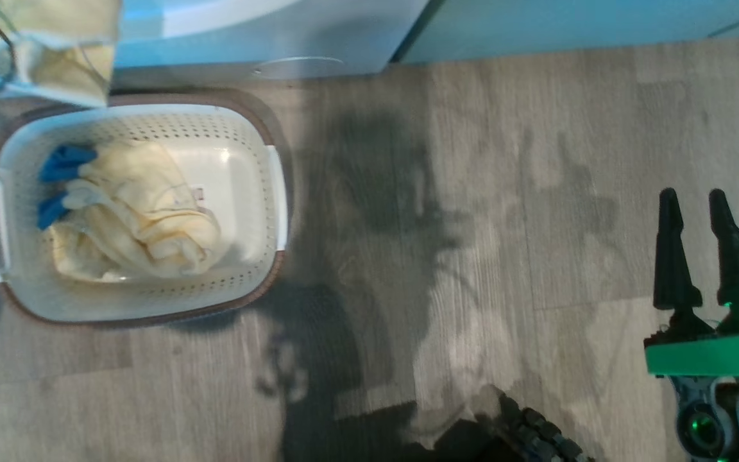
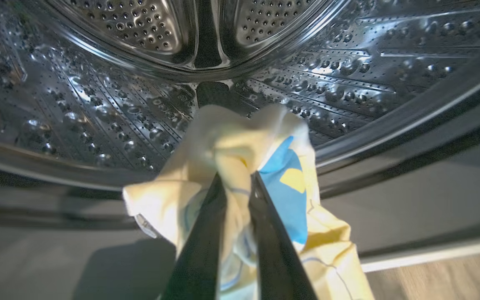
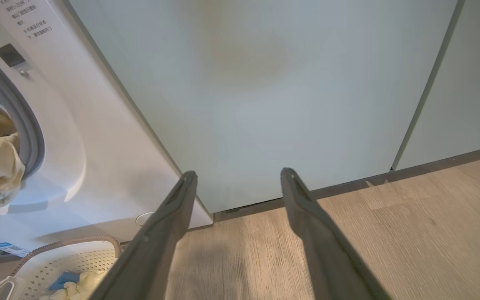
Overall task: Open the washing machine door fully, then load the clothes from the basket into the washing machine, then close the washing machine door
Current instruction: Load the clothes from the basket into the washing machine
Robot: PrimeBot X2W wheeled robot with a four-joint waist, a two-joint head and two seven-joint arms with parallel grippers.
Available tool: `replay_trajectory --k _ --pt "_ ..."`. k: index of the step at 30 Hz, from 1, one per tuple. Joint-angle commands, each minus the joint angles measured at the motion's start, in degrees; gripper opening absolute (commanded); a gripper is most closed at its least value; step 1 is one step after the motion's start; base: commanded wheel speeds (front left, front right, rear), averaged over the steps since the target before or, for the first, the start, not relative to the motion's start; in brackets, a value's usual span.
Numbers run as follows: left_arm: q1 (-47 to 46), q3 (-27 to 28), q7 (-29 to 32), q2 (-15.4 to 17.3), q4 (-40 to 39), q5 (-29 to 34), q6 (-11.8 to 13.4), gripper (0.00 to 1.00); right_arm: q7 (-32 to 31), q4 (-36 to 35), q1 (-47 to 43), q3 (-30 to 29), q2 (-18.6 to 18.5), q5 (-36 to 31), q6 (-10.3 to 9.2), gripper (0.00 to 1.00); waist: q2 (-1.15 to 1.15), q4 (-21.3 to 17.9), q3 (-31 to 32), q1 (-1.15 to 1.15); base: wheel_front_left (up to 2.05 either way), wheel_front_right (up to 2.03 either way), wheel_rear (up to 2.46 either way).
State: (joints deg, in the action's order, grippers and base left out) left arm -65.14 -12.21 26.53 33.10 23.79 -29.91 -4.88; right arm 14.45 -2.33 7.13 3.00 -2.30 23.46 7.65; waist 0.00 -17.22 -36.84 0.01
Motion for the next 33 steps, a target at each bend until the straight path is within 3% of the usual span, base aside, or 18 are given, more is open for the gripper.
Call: replay_trajectory --k 1,11,18,25,29,33 --pt "-3.6 1.41 0.78 3.97 -1.51 0.64 -0.18 0.0 0.54 -1.43 0.5 1.38 -0.58 0.99 -0.16 1.0 0.0 -1.69 -1.62 -0.01 0.0 0.0 0.0" --pt "-12.57 0.67 2.53 9.07 1.74 3.2 -0.9 0.0 0.54 -1.38 1.61 3.98 -0.58 4.49 -0.16 1.0 0.0 -7.52 -6.26 -0.01 0.0 0.0 0.0" --pt "-19.63 0.65 -6.25 12.19 4.38 7.67 -0.64 0.0 0.54 -1.74 1.75 5.74 -0.58 6.67 -0.16 1.0 0.0 -11.26 -9.67 -0.01 0.0 0.0 0.0" --pt "-26.05 -2.78 -19.1 13.02 5.95 13.54 -1.26 0.0 0.54 -1.82 1.96 6.25 -0.58 7.51 -0.16 1.0 0.0 -12.33 -10.9 -0.01 0.0 0.0 0.0" --pt "-28.97 -4.57 -26.69 13.07 6.92 17.63 0.03 0.0 0.54 -2.09 2.38 6.3 -0.58 7.64 -0.16 1.0 0.0 -12.38 -11.53 -0.01 0.0 0.0 0.0" --pt "-29.67 -5.2 -26.82 11.98 10.81 17.0 -0.2 0.0 0.54 -2.12 2.64 6.2 -0.58 7.78 -0.16 1.0 0.0 -11.87 -11.98 -0.01 0.0 0.0 0.0"
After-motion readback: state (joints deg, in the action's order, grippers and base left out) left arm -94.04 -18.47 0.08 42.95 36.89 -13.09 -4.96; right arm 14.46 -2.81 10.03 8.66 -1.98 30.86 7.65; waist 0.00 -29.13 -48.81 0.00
